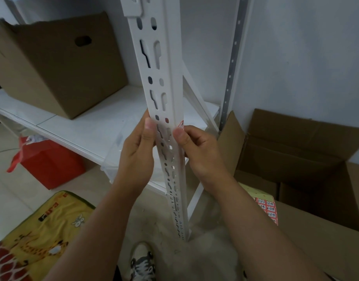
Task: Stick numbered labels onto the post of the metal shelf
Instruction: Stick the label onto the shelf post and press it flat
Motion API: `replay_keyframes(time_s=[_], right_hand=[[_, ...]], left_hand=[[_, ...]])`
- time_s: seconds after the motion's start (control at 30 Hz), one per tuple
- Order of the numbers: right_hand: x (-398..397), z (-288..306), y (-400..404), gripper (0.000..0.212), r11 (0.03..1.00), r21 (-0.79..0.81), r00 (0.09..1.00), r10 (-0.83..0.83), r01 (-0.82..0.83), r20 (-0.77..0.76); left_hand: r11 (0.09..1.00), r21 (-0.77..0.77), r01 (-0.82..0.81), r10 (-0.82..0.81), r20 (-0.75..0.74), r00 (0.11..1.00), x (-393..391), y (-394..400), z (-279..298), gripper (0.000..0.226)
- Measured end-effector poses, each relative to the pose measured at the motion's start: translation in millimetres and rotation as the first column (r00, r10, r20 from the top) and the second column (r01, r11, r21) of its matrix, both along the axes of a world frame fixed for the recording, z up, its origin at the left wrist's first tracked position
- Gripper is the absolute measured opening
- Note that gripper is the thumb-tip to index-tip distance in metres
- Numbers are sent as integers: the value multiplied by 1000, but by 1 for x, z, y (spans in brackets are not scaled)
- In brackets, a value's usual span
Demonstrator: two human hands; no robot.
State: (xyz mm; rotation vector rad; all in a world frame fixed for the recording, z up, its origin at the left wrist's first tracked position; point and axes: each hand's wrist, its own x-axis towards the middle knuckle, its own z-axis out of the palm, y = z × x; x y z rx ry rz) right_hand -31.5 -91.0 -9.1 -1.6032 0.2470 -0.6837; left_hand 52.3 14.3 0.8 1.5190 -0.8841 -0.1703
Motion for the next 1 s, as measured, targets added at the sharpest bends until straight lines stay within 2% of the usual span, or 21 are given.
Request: replay_keyframes(time_s=[0.13,0.37,0.47,0.67,0.77,0.93,1.0], right_hand=[[1,-1,7,41,999,13,999,-49,49,2],[1,-2,17,54,993,19,993,-113,114,-31],[0,2,14,60,995,59,995,-73,76,-62],[3,5,9,64,995,89,992,-42,53,-117],[2,4,7,58,995,88,993,-29,39,-111],[3,4,5,61,993,115,996,20,-10,-86],[1,3,3,60,990,133,996,50,-40,-76]], left_hand=[[999,-43,22,-27,-119,993,-3,-3,0,63],[998,-64,18,-27,-151,988,-6,-5,1,61],[998,-57,6,-16,-179,984,-8,-6,2,69],[998,-54,-21,12,-159,987,-5,-7,1,64],[998,-56,-36,27,-155,988,-5,-9,0,66],[997,-79,-27,11,-197,980,-5,-10,-1,81],[996,-89,-25,5,-215,977,-6,-11,-2,80]])
